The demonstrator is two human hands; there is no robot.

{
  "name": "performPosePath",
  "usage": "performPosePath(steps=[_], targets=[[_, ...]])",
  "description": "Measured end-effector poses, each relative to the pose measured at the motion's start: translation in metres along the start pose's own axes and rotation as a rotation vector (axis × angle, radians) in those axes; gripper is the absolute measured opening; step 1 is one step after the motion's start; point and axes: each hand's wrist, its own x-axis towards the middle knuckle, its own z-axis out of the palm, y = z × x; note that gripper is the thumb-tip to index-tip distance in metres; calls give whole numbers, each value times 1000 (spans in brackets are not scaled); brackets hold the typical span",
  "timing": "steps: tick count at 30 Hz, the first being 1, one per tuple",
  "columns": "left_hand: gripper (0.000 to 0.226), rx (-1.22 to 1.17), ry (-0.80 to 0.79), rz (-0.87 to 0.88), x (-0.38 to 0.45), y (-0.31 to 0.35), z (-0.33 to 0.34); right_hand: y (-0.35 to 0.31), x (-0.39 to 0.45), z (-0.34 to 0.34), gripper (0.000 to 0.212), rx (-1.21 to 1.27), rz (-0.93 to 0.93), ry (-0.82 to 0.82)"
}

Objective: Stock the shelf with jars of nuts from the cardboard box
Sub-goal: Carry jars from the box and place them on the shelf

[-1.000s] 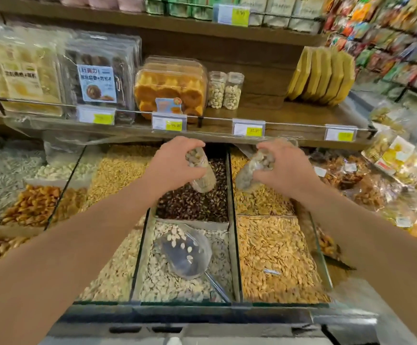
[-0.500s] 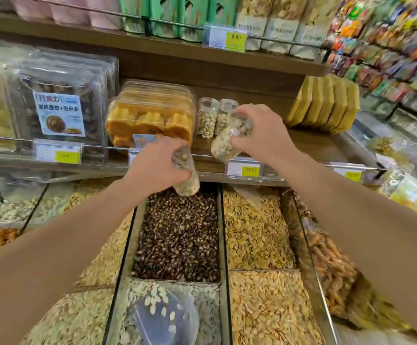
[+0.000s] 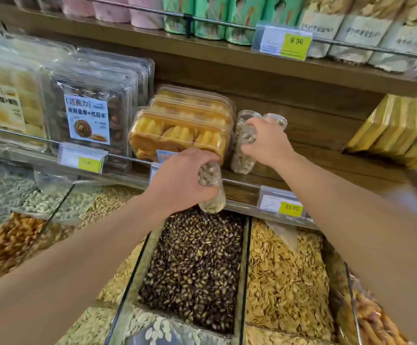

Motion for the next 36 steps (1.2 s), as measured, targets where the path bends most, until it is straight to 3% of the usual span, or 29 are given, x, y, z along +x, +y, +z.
performPosePath(steps=[13, 17, 21, 26, 36], targets=[[63, 30, 42, -23, 0, 7, -10, 17, -28, 3, 63, 118, 38, 50], [64, 38, 58, 41, 6, 38, -17, 34, -69, -10, 60, 69, 41, 31], [63, 37, 58, 127, 22, 75, -16, 56, -109, -23, 65, -105, 68, -98], [62, 99, 47, 234, 55, 115, -2, 80, -150, -39, 68, -124, 89, -109], [58, 362, -113, 190, 132, 124, 54, 111, -160, -38, 71, -172, 102, -43]])
